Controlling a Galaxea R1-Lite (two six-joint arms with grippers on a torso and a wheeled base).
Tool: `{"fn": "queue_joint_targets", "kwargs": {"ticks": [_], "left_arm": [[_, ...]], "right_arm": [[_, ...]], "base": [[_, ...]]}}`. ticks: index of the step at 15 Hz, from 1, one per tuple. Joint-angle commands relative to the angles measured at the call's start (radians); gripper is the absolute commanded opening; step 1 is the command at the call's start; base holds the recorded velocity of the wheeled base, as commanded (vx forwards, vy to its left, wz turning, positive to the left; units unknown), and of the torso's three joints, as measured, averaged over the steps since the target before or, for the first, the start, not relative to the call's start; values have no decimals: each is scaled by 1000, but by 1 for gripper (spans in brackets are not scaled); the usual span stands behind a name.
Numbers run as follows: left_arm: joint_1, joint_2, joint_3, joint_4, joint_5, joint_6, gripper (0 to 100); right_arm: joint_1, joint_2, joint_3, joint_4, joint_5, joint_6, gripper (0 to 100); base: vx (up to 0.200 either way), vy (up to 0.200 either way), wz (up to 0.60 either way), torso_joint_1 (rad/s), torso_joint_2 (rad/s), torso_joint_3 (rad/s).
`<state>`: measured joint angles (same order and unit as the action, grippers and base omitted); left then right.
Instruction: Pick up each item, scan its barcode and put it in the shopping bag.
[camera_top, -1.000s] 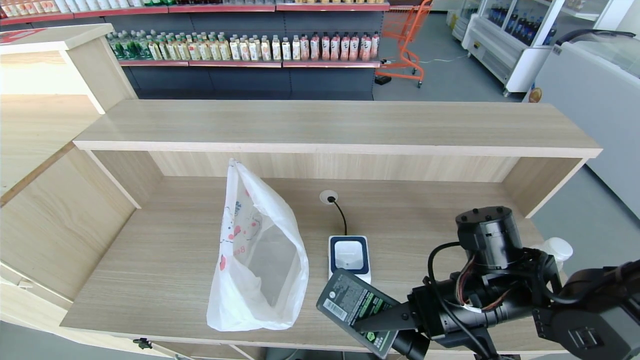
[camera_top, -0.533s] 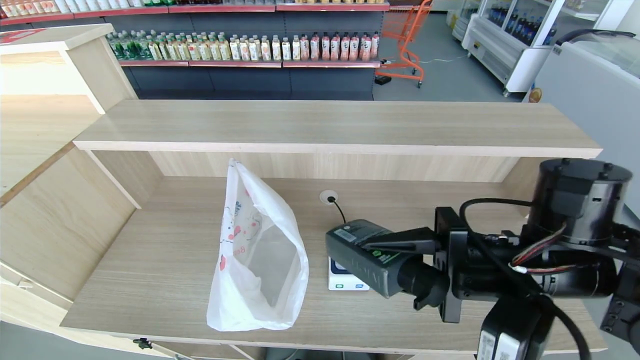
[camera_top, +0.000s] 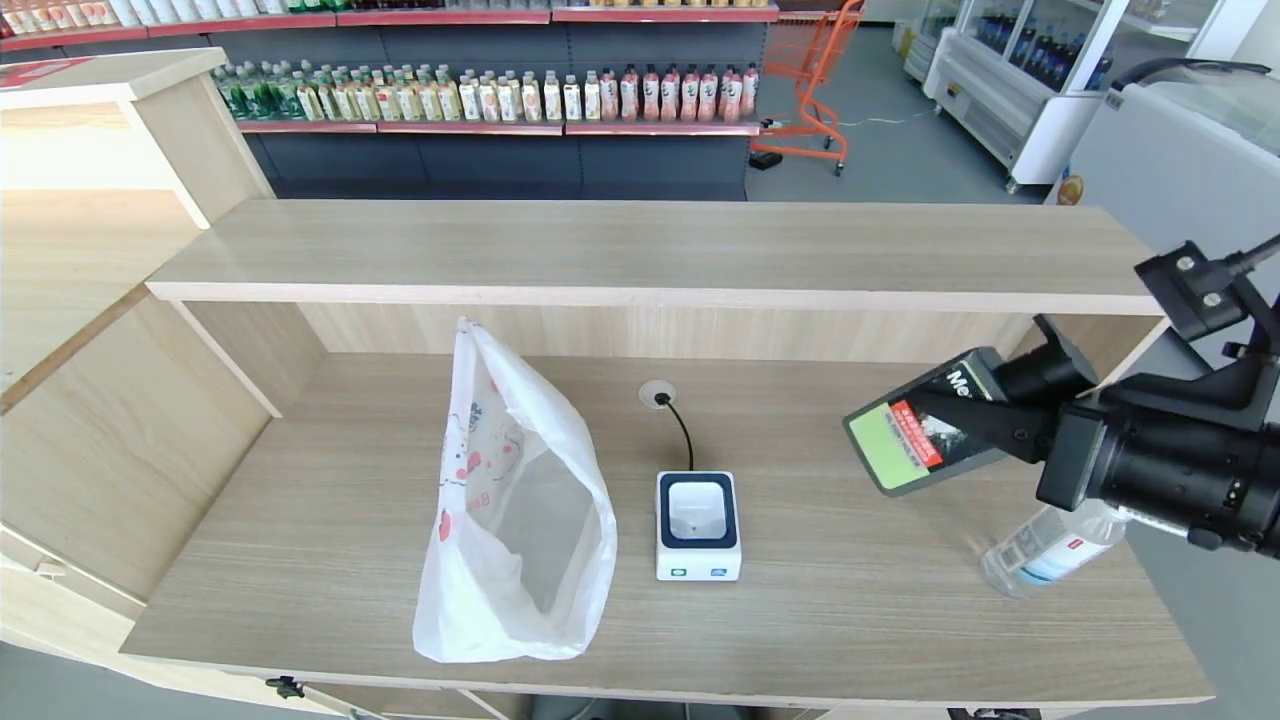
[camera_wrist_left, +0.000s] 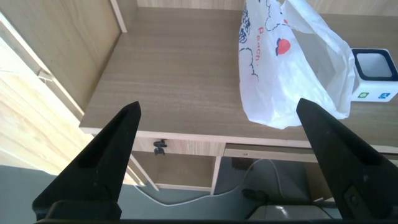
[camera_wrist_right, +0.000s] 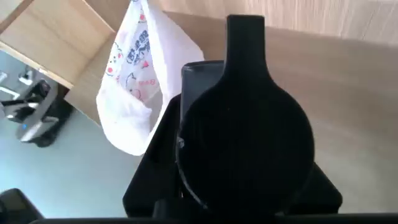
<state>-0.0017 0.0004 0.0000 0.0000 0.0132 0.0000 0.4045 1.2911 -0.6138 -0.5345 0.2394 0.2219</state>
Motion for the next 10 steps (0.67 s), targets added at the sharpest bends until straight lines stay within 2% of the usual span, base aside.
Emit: {"fn": "queue_joint_targets", "kwargs": {"ticks": [1,5,10], "left_arm": [[0,0,0,0,1,0,100],[0,0,0,0,1,0,100],[0,0,0,0,1,0,100]], "right_arm": [[37,-45,-24,166,-48,249,0],[17,67,0,171,-49,350,0],[20,47,63,176,-49,352,0]], "base": [[0,0,0,0,0,0],[0,0,0,0,0,0],[0,0,0,0,0,0]]}}
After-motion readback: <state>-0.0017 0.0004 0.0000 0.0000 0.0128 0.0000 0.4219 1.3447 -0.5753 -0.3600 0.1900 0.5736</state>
